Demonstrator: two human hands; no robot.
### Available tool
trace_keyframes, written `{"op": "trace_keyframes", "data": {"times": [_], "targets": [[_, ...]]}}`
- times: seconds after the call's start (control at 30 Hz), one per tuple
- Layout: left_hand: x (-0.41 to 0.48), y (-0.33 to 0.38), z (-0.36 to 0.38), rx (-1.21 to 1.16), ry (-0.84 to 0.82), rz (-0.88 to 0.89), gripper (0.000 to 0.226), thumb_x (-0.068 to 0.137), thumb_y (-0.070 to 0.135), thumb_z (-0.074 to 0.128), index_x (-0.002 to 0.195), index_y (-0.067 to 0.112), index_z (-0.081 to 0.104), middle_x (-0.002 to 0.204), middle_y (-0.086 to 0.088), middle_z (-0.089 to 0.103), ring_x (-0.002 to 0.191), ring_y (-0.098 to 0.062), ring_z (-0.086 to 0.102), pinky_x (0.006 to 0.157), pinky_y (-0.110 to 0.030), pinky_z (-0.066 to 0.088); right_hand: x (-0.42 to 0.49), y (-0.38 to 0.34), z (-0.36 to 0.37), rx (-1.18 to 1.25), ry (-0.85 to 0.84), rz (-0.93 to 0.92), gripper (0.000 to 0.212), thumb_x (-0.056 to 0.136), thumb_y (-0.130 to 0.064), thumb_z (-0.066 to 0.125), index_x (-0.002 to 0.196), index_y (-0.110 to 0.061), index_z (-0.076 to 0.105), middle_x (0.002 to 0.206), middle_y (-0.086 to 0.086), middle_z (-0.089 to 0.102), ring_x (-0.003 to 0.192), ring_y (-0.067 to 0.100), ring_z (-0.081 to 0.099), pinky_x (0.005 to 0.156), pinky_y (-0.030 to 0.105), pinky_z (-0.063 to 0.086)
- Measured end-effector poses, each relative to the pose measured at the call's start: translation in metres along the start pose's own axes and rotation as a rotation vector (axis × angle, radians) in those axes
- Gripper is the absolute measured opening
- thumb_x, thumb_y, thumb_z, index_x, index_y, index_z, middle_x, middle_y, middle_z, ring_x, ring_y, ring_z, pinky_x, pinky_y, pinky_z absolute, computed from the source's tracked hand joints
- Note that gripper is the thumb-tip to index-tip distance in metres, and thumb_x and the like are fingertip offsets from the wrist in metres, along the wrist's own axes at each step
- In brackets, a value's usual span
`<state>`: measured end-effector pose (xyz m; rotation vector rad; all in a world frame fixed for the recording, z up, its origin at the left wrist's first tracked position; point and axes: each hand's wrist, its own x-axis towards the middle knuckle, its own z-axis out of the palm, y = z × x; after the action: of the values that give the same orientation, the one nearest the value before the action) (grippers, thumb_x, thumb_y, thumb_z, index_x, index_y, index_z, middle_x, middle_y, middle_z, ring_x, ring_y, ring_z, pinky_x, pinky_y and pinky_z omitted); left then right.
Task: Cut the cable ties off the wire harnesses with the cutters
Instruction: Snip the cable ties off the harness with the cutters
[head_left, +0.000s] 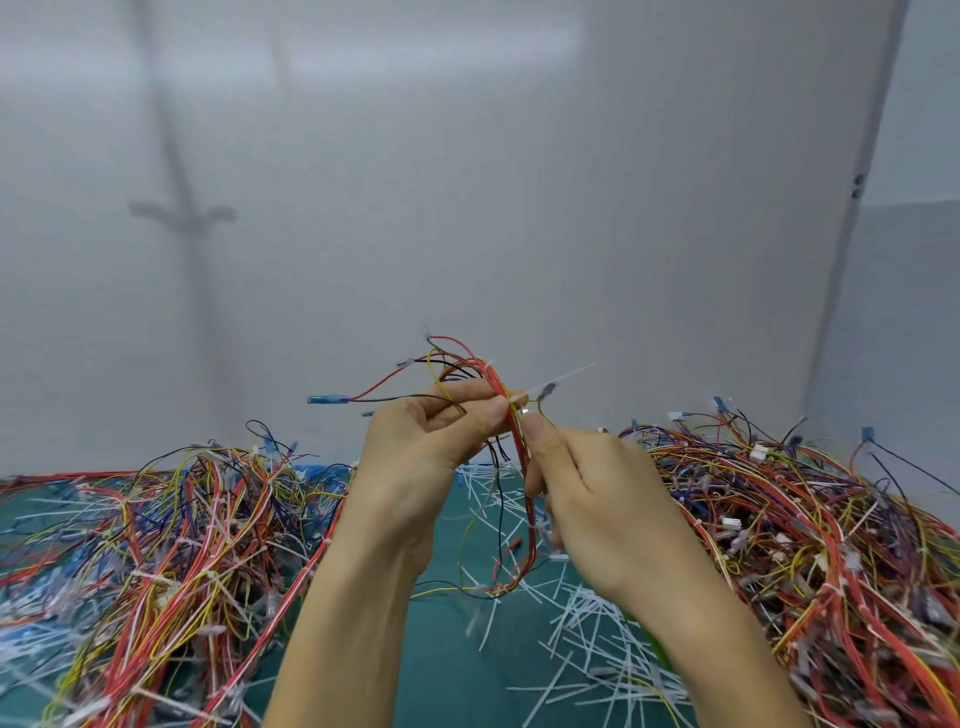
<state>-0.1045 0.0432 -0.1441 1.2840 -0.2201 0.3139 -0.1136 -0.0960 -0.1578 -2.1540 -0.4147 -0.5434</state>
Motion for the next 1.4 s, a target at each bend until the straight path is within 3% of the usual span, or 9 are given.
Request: {"op": "trace_keyframes", "data": {"times": [0.2, 0.33, 0.5, 0.73, 0.87, 1.07, 1.23, 1.4], "targets": [[-0.0008, -0.0018, 0.0054, 0.083, -0.029, 0.046, 0.009, 0.086, 0.001, 0.066, 0.086, 0.010, 0.066, 0.072, -0.001, 0.073, 0.068, -0.006, 0.066, 0.063, -0.013, 0.051, 0.0007, 0.0023, 0.0009, -0.024, 0.009, 0.009, 0.071, 0.091, -0.066, 0.020, 0.066, -0.012, 0.058, 0.053, 0.006, 0.056, 0.060, 0.027, 0.059, 0.066, 0.046, 0.049], [-0.0001, -0.0038, 0.0059, 0.160, -0.030, 0.102, 0.003, 0.086, 0.004, 0.066, 0.088, 0.006, 0.065, 0.074, -0.004, 0.068, 0.073, -0.011, 0.063, 0.073, -0.020, 0.052, 0.0011, 0.0022, 0.0005, -0.004, 0.035, 0.016, 0.071, 0.086, -0.069, 0.019, 0.064, -0.011, 0.056, 0.055, 0.007, 0.057, 0.058, 0.028, 0.060, 0.064, 0.047, 0.050], [0.0000, -0.0025, 0.0046, 0.165, -0.055, 0.126, 0.006, 0.086, 0.002, 0.066, 0.085, 0.008, 0.066, 0.066, 0.004, 0.069, 0.065, -0.004, 0.064, 0.067, -0.014, 0.051, 0.0013, 0.0005, 0.0023, 0.022, 0.021, 0.022, 0.078, 0.080, -0.074, 0.018, 0.064, -0.008, 0.058, 0.055, 0.011, 0.058, 0.057, 0.032, 0.059, 0.064, 0.049, 0.051], [0.0014, -0.0023, 0.0019, 0.161, -0.083, 0.127, 0.006, 0.085, -0.001, 0.066, 0.090, 0.002, 0.067, 0.073, -0.001, 0.073, 0.068, -0.005, 0.067, 0.067, -0.013, 0.051, 0.0008, -0.0006, 0.0008, 0.018, 0.026, 0.019, 0.080, 0.079, -0.075, 0.017, 0.063, -0.009, 0.058, 0.056, 0.012, 0.059, 0.056, 0.033, 0.060, 0.064, 0.048, 0.051], [0.0010, -0.0011, 0.0018, 0.141, -0.084, 0.137, 0.009, 0.084, 0.000, 0.067, 0.084, 0.009, 0.068, 0.071, 0.001, 0.073, 0.068, -0.005, 0.067, 0.068, -0.014, 0.052, 0.0001, -0.0003, -0.0022, -0.006, -0.009, 0.036, 0.084, 0.078, -0.077, 0.016, 0.067, -0.006, 0.059, 0.057, 0.014, 0.058, 0.060, 0.035, 0.061, 0.066, 0.048, 0.052], [-0.0004, -0.0001, 0.0033, 0.146, -0.106, 0.143, 0.007, 0.084, -0.001, 0.067, 0.087, 0.005, 0.068, 0.072, -0.001, 0.074, 0.068, -0.005, 0.068, 0.065, -0.011, 0.050, -0.0007, -0.0020, -0.0020, 0.070, -0.005, 0.069, 0.073, 0.081, -0.072, 0.024, 0.063, -0.010, 0.058, 0.053, 0.007, 0.057, 0.058, 0.033, 0.059, 0.065, 0.054, 0.053], [-0.0006, -0.0006, 0.0013, 0.175, -0.103, 0.144, 0.010, 0.084, 0.000, 0.067, 0.083, 0.010, 0.068, 0.072, 0.000, 0.073, 0.068, -0.004, 0.067, 0.066, -0.012, 0.050, -0.0002, -0.0022, -0.0028, 0.062, 0.003, 0.072, 0.072, 0.083, -0.071, 0.026, 0.063, -0.010, 0.057, 0.059, 0.009, 0.060, 0.056, 0.034, 0.058, 0.063, 0.050, 0.052], [0.0007, -0.0012, -0.0002, 0.184, -0.109, 0.136, 0.008, 0.084, 0.000, 0.067, 0.084, 0.008, 0.069, 0.075, -0.003, 0.074, 0.070, -0.007, 0.068, 0.070, -0.015, 0.053, 0.0001, -0.0026, -0.0025, 0.085, -0.005, 0.086, 0.065, 0.083, -0.071, 0.027, 0.066, -0.017, 0.059, 0.052, 0.005, 0.057, 0.052, 0.030, 0.057, 0.061, 0.050, 0.054]]}}
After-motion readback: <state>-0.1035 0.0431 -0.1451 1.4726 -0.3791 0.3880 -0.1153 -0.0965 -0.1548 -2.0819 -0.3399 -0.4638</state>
